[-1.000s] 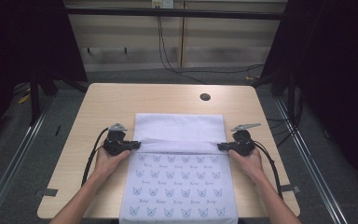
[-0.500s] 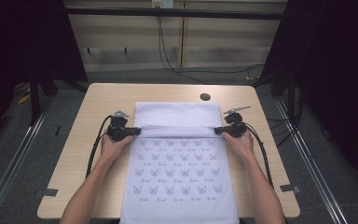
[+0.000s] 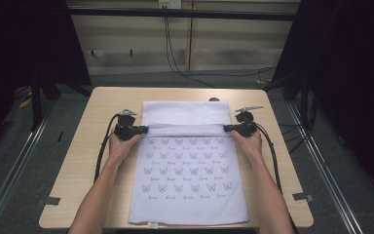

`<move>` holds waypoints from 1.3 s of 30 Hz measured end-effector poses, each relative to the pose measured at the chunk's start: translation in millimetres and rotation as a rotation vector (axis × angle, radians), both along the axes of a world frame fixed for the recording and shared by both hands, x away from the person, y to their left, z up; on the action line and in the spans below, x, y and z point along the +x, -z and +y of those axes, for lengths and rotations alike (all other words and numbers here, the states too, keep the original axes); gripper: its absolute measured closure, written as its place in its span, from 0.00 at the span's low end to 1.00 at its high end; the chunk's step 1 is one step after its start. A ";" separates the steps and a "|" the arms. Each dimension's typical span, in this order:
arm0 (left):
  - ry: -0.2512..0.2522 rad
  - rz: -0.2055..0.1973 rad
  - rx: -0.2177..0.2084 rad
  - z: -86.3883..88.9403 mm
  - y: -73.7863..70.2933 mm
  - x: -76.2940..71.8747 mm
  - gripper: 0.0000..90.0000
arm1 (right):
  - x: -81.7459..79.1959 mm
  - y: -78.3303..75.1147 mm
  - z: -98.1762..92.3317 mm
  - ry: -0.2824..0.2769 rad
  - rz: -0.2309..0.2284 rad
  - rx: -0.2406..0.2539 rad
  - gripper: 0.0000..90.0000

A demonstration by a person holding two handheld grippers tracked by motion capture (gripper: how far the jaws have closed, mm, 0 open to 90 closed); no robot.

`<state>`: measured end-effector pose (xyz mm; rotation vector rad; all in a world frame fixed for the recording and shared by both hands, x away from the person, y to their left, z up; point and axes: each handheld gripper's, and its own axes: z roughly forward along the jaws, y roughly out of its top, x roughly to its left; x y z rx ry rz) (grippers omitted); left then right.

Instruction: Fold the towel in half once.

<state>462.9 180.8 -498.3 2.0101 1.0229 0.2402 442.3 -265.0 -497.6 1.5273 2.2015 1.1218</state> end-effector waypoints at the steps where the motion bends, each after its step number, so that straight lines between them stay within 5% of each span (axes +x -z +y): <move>1: 0.005 -0.011 -0.023 0.8 -5.3 -1.9 0.97 | -0.9 -3.2 -3.0 -0.002 -0.021 0.020 0.98; 6: 0.061 -0.081 -0.111 16.4 -42.0 -19.5 0.96 | -9.5 -32.6 -11.9 -0.023 -0.108 0.086 0.98; 9: 0.093 -0.126 -0.103 19.9 -60.0 -37.7 0.96 | -23.2 -56.0 -15.1 -0.045 -0.152 0.117 0.98; 14: 0.137 -0.190 -0.179 30.1 -91.4 -64.2 0.96 | -56.5 -92.1 -19.8 -0.121 -0.246 0.132 0.98; 19: 0.167 -0.222 -0.206 35.7 -117.5 -87.2 0.96 | -86.7 -118.7 -19.1 -0.165 -0.271 0.104 0.98; 24: 0.202 -0.249 -0.284 41.8 -146.2 -109.8 0.96 | -112.0 -143.4 -22.0 -0.200 -0.318 0.125 0.98; 26: 0.208 -0.266 -0.273 42.6 -152.4 -119.4 0.96 | -124.2 -152.8 -22.2 -0.209 -0.349 0.128 0.98; 30: 0.249 -0.266 -0.239 44.1 -141.0 -141.5 0.96 | -152.5 -150.9 -24.4 -0.229 -0.386 0.157 0.98; 32: 0.248 -0.227 -0.226 46.1 -126.3 -147.0 0.96 | -166.0 -137.5 -24.3 -0.254 -0.374 0.194 0.98; 34: 0.262 -0.191 -0.208 47.2 -107.0 -153.3 0.96 | -171.8 -122.9 -19.6 -0.274 -0.311 0.120 0.97; 39: 0.308 -0.104 -0.197 50.4 -68.2 -177.7 0.96 | -195.3 -90.8 -18.0 -0.328 -0.210 0.111 0.97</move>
